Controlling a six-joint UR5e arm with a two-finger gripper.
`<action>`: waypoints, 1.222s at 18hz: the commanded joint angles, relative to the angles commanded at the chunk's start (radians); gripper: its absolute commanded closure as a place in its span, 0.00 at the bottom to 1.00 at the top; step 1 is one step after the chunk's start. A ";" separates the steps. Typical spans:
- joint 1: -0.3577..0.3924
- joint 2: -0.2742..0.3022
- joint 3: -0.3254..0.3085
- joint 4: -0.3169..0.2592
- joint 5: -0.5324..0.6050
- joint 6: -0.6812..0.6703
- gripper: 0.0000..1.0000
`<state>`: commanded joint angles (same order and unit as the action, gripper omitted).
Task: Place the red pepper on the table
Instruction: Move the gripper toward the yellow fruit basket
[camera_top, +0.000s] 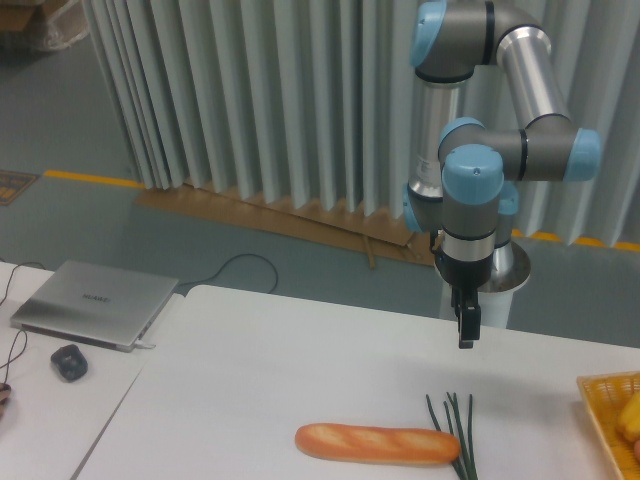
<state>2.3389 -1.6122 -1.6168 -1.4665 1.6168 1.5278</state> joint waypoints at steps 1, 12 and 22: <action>0.000 0.000 0.000 -0.001 0.000 -0.006 0.00; 0.138 -0.021 0.008 0.026 0.008 0.023 0.00; 0.198 -0.022 0.005 0.083 0.008 0.101 0.00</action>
<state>2.5372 -1.6337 -1.6122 -1.3838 1.6245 1.6291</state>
